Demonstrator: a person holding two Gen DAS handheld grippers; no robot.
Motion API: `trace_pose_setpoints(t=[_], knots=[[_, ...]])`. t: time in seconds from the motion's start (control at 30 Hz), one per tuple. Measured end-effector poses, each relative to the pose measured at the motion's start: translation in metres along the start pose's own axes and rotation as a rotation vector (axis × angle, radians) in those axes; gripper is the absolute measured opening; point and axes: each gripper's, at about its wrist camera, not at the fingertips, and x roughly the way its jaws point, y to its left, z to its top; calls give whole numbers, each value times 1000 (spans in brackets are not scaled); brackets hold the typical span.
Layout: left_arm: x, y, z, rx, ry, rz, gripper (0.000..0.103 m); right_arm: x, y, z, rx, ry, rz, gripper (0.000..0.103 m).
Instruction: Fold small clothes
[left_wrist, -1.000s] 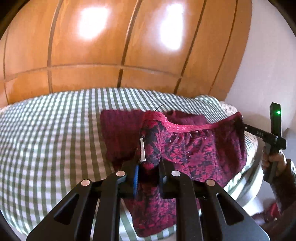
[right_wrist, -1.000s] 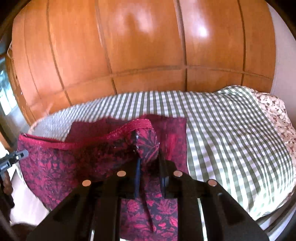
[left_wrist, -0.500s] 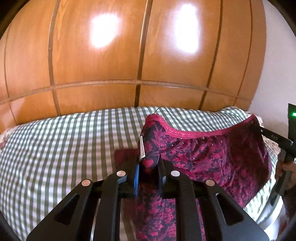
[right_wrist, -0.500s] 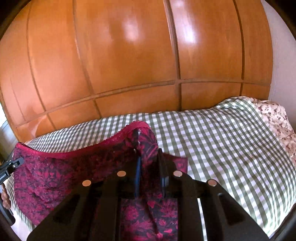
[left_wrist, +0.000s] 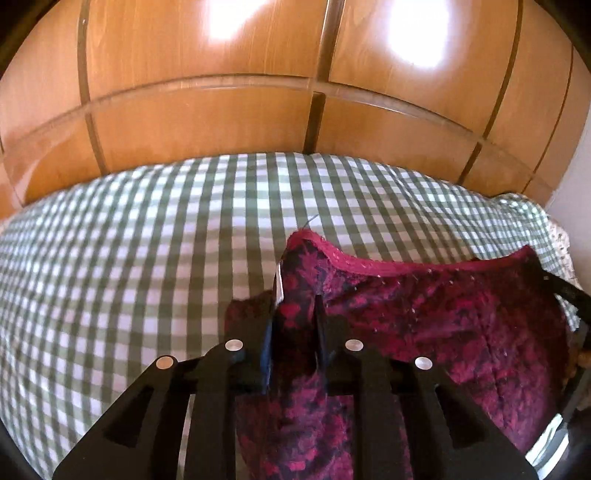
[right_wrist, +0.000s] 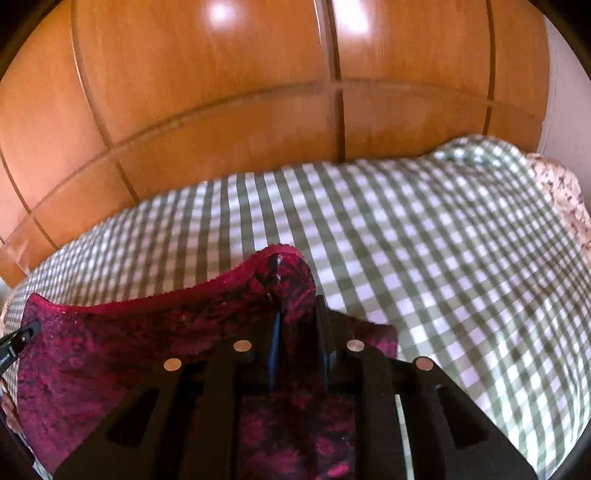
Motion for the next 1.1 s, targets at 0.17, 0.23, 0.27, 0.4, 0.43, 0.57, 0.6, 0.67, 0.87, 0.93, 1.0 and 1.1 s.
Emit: trace_pose_setpoints(t=[0.17, 0.23, 0.27, 0.4, 0.43, 0.57, 0.6, 0.67, 0.87, 0.93, 1.0, 1.1], knots=[[-30, 21, -24, -80, 0, -114, 49, -23, -11, -5, 19, -33, 36, 50], [-42, 26, -40, -100, 11, -158, 49, -37, -18, -13, 27, -44, 59, 55], [-51, 30, -55, -104, 21, -186, 49, -43, -21, -17, 27, -43, 68, 55], [-74, 36, -102, -124, 53, -264, 49, -74, -46, -56, 60, -24, 111, 61], [-78, 37, -114, -134, 62, -283, 49, -79, -51, -63, 68, -19, 117, 61], [-88, 36, -146, -170, 80, -346, 49, -101, -77, -111, 117, 27, 169, 64], [-87, 35, -153, -182, 80, -353, 49, -104, -80, -124, 123, 44, 176, 64], [-82, 33, -160, -211, 96, -379, 46, -105, -82, -141, 138, 67, 182, 63], [-84, 26, -159, -220, 104, -374, 11, -113, -71, -153, 136, 70, 196, 14], [-94, 29, -157, -212, 90, -385, 10, -125, -68, -150, 128, 58, 220, 13], [-106, 30, -159, -209, 84, -403, 10, -136, -67, -149, 125, 57, 243, 12], [-128, 35, -171, -199, 82, -425, 10, -158, -66, -156, 99, 75, 280, 12]])
